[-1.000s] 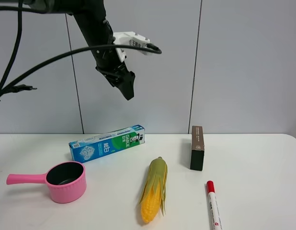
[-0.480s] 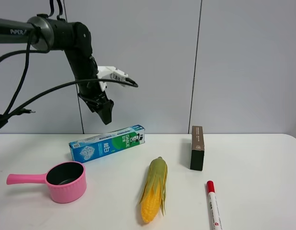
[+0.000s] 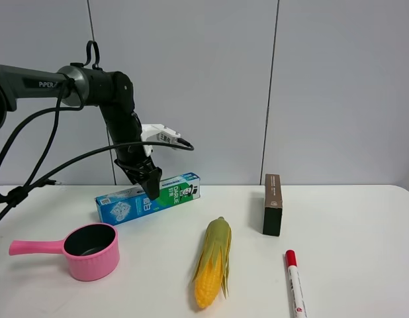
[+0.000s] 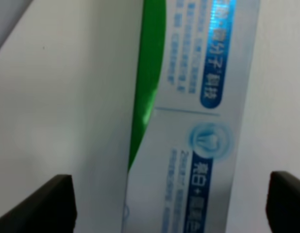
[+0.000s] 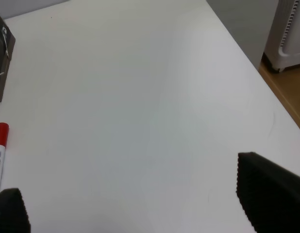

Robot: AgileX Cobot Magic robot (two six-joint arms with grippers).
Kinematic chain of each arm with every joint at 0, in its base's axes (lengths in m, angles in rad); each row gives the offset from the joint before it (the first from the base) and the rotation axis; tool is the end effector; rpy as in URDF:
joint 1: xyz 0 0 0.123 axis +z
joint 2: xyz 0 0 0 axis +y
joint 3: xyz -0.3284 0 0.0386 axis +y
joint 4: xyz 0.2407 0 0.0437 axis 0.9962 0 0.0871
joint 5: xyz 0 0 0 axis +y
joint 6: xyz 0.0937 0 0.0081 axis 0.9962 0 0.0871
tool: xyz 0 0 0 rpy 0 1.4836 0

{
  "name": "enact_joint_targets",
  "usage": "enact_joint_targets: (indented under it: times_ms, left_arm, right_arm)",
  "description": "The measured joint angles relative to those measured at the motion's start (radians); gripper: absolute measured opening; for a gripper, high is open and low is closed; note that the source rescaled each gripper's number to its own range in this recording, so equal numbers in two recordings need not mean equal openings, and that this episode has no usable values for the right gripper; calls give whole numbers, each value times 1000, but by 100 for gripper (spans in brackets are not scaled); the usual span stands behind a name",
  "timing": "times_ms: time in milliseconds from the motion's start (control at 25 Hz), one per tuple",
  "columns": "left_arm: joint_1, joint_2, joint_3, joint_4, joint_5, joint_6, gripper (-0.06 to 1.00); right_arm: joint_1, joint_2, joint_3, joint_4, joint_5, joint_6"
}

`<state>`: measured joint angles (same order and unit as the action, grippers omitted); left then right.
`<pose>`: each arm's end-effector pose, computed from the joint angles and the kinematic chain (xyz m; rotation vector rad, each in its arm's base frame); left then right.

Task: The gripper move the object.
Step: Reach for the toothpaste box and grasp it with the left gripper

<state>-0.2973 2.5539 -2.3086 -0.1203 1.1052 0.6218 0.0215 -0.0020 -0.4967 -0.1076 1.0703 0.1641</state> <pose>0.5394 -0.1758 0.1678 1.2027 2.5491 -0.0907 -0.0549 -0.0100 0.2710 0.1516 2.0448 -0.0136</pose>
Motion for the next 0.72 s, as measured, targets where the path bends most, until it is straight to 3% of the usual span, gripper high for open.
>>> enact_joint_targets:
  times_ms: [400, 480, 600, 720]
  left_arm:
    - [0, 40, 0, -14, -5, 14, 94]
    - [0, 40, 0, -14, -5, 14, 80]
    - [0, 40, 0, -14, -4, 14, 39]
    - [-4, 42, 0, -12, -4, 17, 7]
  right_arm:
    - [0, 0, 0, 0, 0, 0]
    - [0, 0, 0, 0, 0, 0]
    - [0, 0, 0, 0, 0, 0]
    - [0, 0, 0, 0, 0, 0]
